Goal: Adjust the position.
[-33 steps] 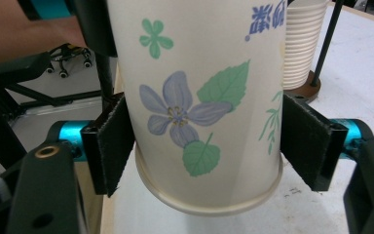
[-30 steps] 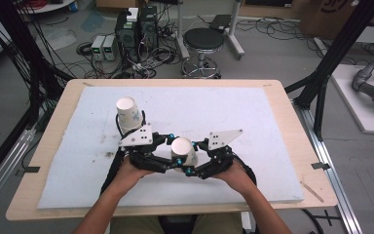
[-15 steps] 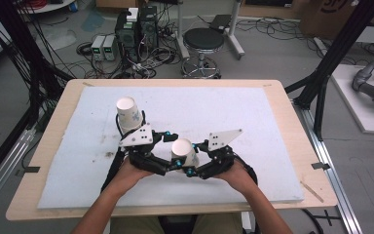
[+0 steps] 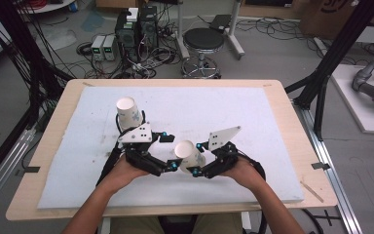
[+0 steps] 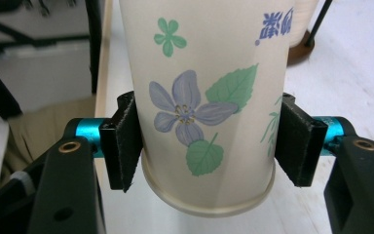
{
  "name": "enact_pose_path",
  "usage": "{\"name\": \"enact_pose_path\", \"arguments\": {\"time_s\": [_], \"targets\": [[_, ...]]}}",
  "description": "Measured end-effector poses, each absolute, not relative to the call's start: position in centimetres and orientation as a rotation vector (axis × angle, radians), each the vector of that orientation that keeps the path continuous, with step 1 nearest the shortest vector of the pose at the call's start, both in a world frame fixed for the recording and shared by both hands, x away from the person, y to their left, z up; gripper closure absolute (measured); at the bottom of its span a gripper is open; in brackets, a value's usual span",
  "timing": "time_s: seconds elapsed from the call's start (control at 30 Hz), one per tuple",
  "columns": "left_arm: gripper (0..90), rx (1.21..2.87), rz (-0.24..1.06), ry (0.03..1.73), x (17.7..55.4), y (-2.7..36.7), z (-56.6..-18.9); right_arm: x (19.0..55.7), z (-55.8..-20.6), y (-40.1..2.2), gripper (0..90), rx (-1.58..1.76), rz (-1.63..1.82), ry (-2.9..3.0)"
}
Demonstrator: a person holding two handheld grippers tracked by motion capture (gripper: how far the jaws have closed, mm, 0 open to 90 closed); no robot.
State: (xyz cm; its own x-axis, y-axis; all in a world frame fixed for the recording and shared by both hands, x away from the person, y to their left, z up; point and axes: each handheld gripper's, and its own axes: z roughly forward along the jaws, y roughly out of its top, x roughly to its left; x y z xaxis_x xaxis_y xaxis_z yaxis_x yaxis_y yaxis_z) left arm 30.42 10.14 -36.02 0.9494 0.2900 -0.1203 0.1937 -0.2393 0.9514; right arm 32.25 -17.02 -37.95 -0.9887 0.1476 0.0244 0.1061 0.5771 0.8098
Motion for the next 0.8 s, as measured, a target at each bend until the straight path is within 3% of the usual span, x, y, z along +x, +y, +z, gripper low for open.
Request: {"name": "enact_pose_path", "arguments": {"time_s": [0.8], "targets": [[20.9, 1.992, 0.017, 0.278, 31.1, 8.4, -35.6, 32.3, -34.5, -14.6, 35.0, 0.017, 0.936, 2.918]]}}
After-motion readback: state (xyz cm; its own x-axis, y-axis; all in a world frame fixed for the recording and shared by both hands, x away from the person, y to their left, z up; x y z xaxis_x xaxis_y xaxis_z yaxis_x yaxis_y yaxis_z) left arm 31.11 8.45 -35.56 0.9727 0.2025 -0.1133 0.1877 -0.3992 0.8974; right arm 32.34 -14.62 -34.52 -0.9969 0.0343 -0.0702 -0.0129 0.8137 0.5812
